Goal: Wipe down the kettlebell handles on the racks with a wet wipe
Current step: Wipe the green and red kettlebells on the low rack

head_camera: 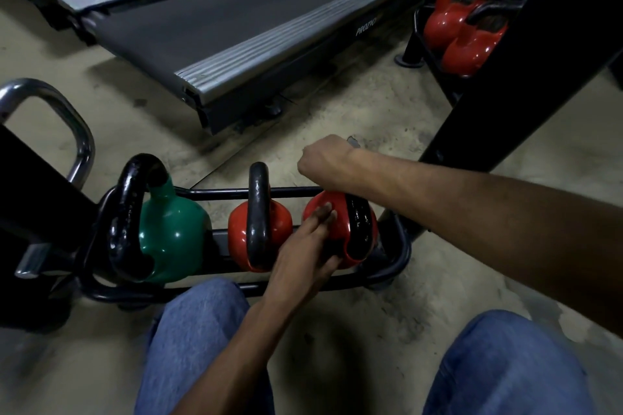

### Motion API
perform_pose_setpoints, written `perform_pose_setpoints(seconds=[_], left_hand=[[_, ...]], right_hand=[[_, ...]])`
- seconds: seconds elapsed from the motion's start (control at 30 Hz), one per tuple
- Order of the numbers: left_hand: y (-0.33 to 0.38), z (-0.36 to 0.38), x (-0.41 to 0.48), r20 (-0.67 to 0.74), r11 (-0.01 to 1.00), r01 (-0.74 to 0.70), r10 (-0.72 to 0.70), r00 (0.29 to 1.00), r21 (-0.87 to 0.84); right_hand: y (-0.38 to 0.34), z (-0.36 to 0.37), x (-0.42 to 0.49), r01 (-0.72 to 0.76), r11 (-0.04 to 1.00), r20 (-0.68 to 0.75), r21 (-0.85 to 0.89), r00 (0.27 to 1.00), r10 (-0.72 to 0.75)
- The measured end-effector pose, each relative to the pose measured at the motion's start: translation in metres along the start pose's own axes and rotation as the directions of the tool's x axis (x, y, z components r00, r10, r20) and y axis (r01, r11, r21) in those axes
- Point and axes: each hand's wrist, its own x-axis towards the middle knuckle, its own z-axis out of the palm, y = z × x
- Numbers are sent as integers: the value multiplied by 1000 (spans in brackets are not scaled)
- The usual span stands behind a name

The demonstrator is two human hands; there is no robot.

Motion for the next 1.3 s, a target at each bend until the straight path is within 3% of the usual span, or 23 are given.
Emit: perform_pose_setpoints(seconds=[0.17, 0.27, 0.37, 0.43, 0.5, 0.6, 0.67, 0.77, 0.93, 1.03, 1.17, 1.3], left_hand=[[5, 2, -2, -7, 999, -3, 4, 1000, 50], [9, 6, -5, 24, 995, 23, -25, 999, 96], [5, 9, -6, 34, 994, 37, -40, 999, 106], [4, 8, -4, 24, 993, 28, -31, 999, 112], [5, 5, -2, 6, 994, 36, -37, 999, 107], [6, 1, 2, -13, 996, 55, -55, 998, 64], [6, 2, 3, -15, 996, 51, -50, 999, 67], [6, 5, 2, -12, 996, 51, -50, 999, 78], [12, 6, 0, -2, 995, 52, -52, 999, 85], [15, 9, -3, 23, 991, 41, -44, 999, 129], [20, 8, 0, 32, 990, 90, -94, 995, 106], [25, 5, 2, 65, 993, 100, -104, 992, 62]], right_hand=[[19, -6, 12, -151, 935, 40, 322, 988, 146], [41, 2, 14, -287, 740, 179, 609, 958, 224], [56, 31, 9, -389, 221, 321, 894, 902, 289], [55, 58, 6, -360, -168, 396, 918, 857, 330], [47, 86, 2, -254, -491, 450, 834, 828, 336], [24, 106, -10, -78, -806, 473, 587, 841, 264], [7, 104, -19, 5, -922, 449, 387, 872, 193], [-9, 93, -28, 32, -984, 379, 176, 920, 97], [-21, 92, -51, 56, -988, 327, 144, 940, 101], [-28, 104, -71, 65, -944, 307, 322, 936, 169], [-34, 115, -99, 55, -744, 236, 666, 930, 281], [-38, 114, -115, 91, -650, 160, 755, 935, 316]])
